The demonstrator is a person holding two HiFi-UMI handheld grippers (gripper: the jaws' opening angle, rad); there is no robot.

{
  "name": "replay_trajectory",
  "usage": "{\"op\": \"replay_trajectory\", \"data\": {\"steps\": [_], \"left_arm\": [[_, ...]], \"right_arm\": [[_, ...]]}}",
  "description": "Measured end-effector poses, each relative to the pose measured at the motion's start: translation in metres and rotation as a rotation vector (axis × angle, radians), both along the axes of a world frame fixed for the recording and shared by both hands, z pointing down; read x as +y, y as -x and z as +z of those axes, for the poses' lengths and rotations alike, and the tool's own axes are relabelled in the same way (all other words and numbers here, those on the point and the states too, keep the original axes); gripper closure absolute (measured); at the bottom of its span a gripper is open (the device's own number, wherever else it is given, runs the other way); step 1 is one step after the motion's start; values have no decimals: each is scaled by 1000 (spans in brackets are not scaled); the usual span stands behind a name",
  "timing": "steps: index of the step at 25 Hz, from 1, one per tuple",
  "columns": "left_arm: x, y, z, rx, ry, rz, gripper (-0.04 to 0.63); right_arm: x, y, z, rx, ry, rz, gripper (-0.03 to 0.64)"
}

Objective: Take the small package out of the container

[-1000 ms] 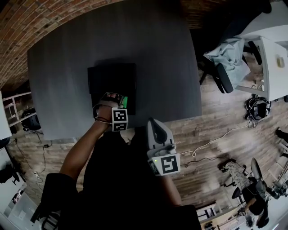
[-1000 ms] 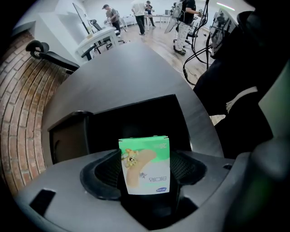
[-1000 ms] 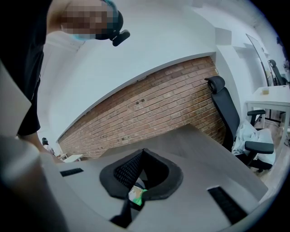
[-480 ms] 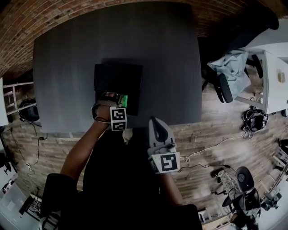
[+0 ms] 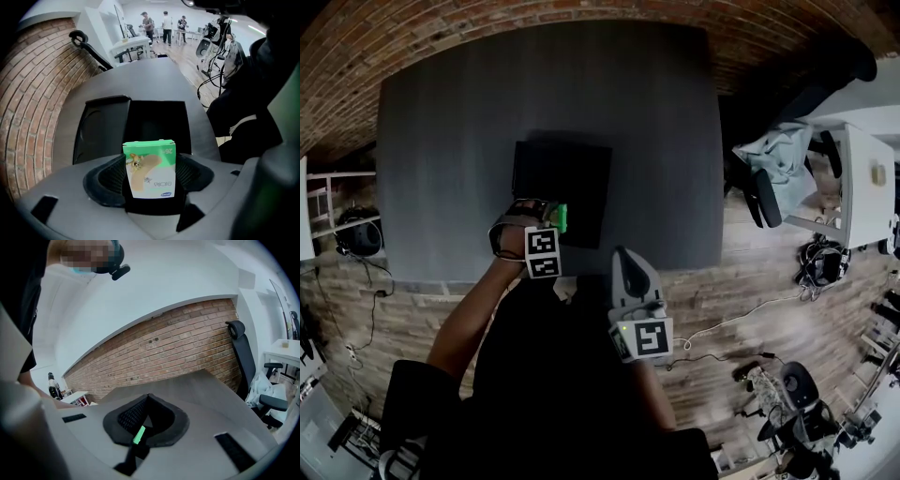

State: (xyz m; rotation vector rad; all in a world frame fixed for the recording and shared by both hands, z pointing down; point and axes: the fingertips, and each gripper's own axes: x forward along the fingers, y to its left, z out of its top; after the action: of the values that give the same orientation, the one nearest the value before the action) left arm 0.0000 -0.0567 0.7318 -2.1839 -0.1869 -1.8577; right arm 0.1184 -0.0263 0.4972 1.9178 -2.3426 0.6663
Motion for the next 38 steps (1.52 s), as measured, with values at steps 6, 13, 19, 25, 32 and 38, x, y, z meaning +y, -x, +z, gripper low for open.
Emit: {"op": "replay_trajectory", "data": {"steps": [6,13,19,25,32,38], "left_arm": [[-4,11,-15,71,33,-104,259],[-6,13,-33,201,73,-233,259],[-3,12,-51,363,152,-396,259],[-13,20,-72,509,172,-524,259],[-21,31,-103,722,177,-686,259],[-16,38,-138,882,138,-757,259]], "right_arm": [[-3,15,-2,23,9,-28,594],[-7,27,-11,30,-5,-40,594],[-3,33,-14,48,-15,-59,594],[-3,43,-22,61,-31,-72,594],[-4,55,-31,85,-42,-79,594],[-5,62,-30,72,-35,-72,594]]}}
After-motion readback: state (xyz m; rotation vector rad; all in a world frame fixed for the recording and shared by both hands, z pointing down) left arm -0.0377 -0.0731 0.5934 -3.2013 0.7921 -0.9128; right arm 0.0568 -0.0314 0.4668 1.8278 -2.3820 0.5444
